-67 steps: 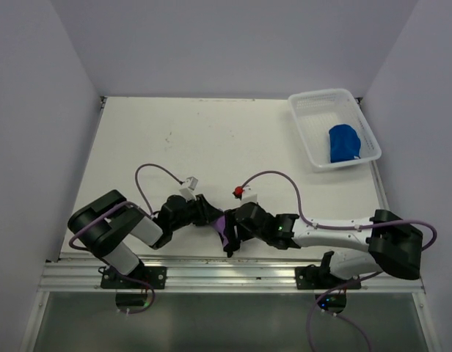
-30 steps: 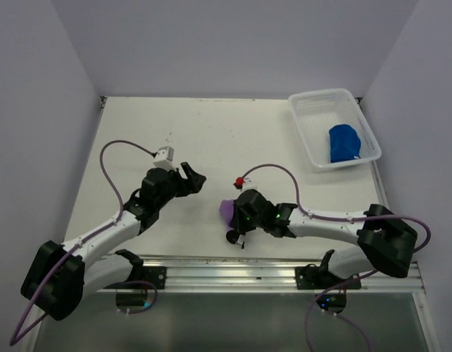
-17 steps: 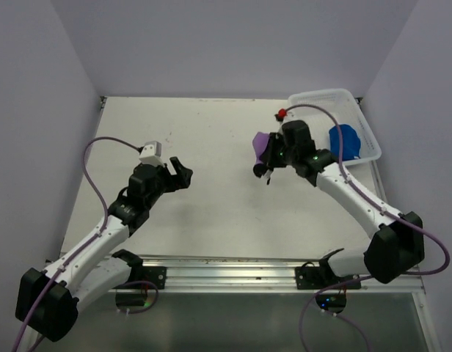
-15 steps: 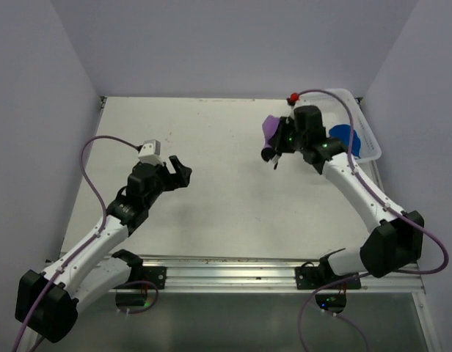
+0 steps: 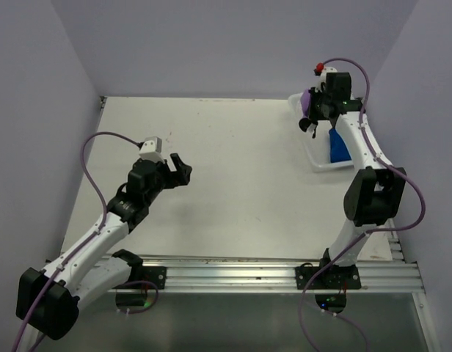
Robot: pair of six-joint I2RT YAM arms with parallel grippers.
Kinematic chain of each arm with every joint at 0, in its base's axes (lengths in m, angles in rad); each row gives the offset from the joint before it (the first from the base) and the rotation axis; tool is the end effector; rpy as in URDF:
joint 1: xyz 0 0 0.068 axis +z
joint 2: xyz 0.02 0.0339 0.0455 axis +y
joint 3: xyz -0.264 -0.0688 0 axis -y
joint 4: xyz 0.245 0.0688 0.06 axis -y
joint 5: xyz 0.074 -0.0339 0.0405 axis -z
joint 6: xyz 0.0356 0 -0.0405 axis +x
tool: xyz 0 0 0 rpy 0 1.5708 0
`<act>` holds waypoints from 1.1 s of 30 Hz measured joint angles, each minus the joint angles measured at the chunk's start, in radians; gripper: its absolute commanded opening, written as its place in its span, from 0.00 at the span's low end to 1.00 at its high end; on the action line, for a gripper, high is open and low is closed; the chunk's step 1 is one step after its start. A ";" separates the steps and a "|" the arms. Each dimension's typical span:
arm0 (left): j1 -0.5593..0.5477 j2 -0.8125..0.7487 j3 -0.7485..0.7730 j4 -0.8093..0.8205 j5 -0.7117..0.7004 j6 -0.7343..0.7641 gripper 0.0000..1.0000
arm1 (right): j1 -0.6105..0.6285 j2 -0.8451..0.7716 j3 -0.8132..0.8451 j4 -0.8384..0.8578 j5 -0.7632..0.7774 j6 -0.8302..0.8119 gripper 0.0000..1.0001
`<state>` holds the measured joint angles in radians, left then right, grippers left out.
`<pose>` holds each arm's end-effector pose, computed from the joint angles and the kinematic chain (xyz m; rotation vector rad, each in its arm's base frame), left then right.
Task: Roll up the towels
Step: Place the rolled towel into the container
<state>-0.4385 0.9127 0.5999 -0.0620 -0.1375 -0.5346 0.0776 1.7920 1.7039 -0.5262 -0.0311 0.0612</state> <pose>0.1938 -0.0855 0.2641 -0.1873 1.9675 -0.5087 0.4155 0.0334 0.3461 -0.0356 2.1867 0.1125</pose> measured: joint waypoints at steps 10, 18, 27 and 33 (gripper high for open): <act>0.000 0.038 -0.013 0.008 0.036 0.005 0.88 | -0.147 0.054 -0.074 0.049 0.041 -0.196 0.00; 0.000 0.058 -0.042 0.021 0.074 0.005 0.89 | -0.129 0.087 -0.249 0.152 0.048 -0.338 0.00; 0.000 0.058 -0.042 0.045 0.098 0.005 0.90 | -0.129 0.097 -0.402 0.251 0.069 -0.384 0.13; 0.000 0.059 -0.055 0.052 0.101 0.005 0.91 | -0.130 0.138 -0.401 0.272 0.072 -0.358 0.36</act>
<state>-0.4385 0.9718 0.5453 -0.0097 -0.0368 -0.5301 -0.0528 1.9301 1.3029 -0.2543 0.0410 -0.2970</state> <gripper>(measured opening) 0.906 0.282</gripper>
